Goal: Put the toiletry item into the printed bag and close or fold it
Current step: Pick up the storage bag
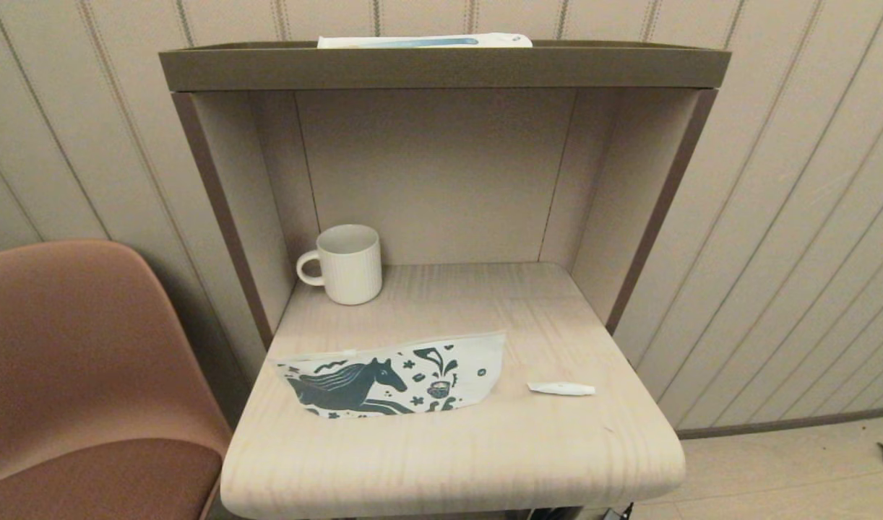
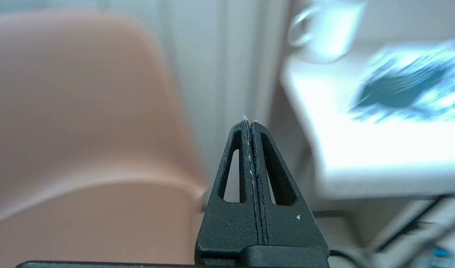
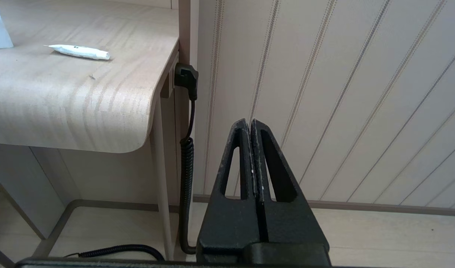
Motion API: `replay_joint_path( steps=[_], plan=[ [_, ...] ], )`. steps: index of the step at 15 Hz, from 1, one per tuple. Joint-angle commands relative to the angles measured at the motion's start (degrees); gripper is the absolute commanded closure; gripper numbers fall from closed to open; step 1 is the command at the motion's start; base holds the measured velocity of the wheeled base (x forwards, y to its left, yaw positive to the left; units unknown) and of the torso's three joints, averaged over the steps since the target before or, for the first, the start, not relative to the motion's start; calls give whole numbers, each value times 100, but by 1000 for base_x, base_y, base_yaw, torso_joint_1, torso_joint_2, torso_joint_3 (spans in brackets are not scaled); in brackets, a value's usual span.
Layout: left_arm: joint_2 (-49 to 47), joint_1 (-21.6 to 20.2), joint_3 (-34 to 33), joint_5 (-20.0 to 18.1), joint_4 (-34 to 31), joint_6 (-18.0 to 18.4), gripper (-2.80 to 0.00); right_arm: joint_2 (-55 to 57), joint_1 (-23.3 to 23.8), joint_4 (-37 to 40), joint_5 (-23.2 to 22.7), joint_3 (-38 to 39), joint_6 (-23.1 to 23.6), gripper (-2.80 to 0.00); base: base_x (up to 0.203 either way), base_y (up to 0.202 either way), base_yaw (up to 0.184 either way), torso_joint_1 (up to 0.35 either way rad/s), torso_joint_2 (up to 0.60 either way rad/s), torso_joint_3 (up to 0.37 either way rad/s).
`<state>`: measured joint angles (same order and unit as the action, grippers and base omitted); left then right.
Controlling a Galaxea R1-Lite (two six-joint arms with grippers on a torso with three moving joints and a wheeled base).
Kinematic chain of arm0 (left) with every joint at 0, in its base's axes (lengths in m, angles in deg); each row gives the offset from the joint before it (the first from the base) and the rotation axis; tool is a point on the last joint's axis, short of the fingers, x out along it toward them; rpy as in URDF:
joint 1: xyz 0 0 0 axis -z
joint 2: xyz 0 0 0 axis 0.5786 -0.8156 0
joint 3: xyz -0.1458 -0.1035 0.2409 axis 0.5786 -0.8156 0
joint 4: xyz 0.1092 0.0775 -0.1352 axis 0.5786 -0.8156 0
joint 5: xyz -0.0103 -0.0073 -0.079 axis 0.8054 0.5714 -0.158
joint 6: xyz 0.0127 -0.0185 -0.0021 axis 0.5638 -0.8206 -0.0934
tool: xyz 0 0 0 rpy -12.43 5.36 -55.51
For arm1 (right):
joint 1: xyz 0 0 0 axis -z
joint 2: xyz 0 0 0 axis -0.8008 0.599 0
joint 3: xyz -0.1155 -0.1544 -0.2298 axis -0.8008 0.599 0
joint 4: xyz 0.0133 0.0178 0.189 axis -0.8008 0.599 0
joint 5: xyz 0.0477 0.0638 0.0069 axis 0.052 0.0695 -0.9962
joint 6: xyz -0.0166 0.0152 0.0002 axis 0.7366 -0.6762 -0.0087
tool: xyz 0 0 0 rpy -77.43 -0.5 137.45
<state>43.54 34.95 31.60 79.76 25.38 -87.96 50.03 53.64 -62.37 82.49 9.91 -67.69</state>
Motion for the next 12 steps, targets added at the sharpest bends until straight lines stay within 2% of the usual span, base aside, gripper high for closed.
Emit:
replay_joint_path(
  steps=[1,3,5,6,7,9,10,12],
  plan=[
    [-1101,2,447,-383,100,-133,0,-2,0,-5,-3,0,4,0,0,0,0,0,0,0],
    [-2080,4,819,-1234,363,-368,0,-2,0,-12,-3,0,4,0,0,0,0,0,0,0],
    [-3063,4,1151,-2339,540,-509,0,-2,0,-3,-3,0,4,0,0,0,0,0,0,0],
    [-3531,4,1334,-3024,594,-595,0,-2,0,-3,-3,0,4,0,0,0,0,0,0,0],
    [-3898,5,1505,-4001,636,-691,0,-2,0,-3,-3,0,4,0,0,0,0,0,0,0],
    [-4196,1,1649,-5532,672,-789,0,-2,0,-3,-3,0,-4,0,0,0,0,0,0,0],
    [-4233,3,1636,-6047,678,-814,0,-2,0,-3,-3,0,-13,0,0,0,0,0,0,0],
    [-4235,5,1427,-6588,697,-765,0,-2,0,-3,-3,0,-13,0,0,0,0,0,0,0]
  ],
)
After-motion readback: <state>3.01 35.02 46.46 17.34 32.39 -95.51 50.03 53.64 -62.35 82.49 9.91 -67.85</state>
